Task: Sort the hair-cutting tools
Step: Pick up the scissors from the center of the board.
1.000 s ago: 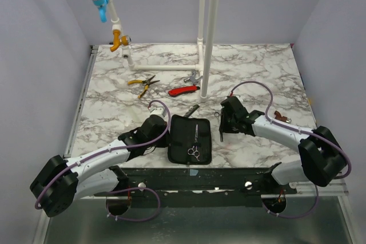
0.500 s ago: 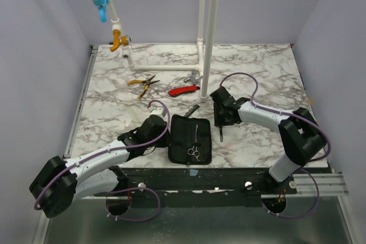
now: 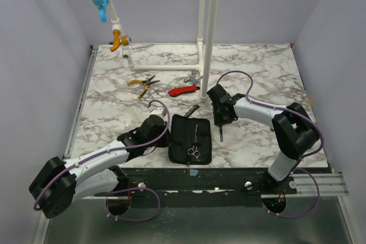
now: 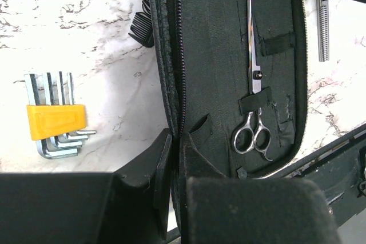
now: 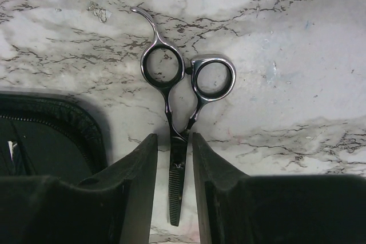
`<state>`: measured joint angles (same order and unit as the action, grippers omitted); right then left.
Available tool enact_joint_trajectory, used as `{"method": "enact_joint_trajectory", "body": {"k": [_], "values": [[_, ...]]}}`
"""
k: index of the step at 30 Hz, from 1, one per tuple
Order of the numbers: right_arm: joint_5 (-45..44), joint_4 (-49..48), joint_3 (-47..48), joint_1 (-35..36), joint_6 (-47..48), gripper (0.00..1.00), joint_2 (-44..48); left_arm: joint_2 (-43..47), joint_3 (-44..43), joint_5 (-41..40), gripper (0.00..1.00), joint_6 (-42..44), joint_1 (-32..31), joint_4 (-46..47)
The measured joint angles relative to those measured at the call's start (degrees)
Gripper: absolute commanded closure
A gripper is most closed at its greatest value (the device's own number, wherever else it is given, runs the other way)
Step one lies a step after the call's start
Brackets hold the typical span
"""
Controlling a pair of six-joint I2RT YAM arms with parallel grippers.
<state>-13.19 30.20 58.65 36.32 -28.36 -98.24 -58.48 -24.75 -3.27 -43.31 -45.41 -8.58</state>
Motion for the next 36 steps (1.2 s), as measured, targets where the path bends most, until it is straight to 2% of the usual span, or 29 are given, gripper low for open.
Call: {"method": "enact_joint_trajectory", "body": {"k": [5,13,20,29,36], "values": [[0.02,-0.24,-0.02,0.00,-0.07,0.76,-0.13,0.00,0.00,0.26,1.00,0.22,0.00,0.26],[0.50,-1.68,-1.11,0.02,-0.28,0.99,0.48,0.00,0.00,0.31,1.00,0.26,0.00,0.37],[0.48,-1.14,-6.73,0.02,-2.16,0.99,6.54,-0.04,0.00,0.35,1.00,0.31,0.00,0.39],[0.59,0.07,-12.44,2.23,-8.61,0.99,24.74,-2.10,-0.87,0.81,1.00,0.44,-0.09,1.11],[-1.66,-2.38,-12.87,7.28,-14.73,0.99,25.64,-3.85,-2.84,1.27,1.00,0.48,-2.71,1.90]]}}
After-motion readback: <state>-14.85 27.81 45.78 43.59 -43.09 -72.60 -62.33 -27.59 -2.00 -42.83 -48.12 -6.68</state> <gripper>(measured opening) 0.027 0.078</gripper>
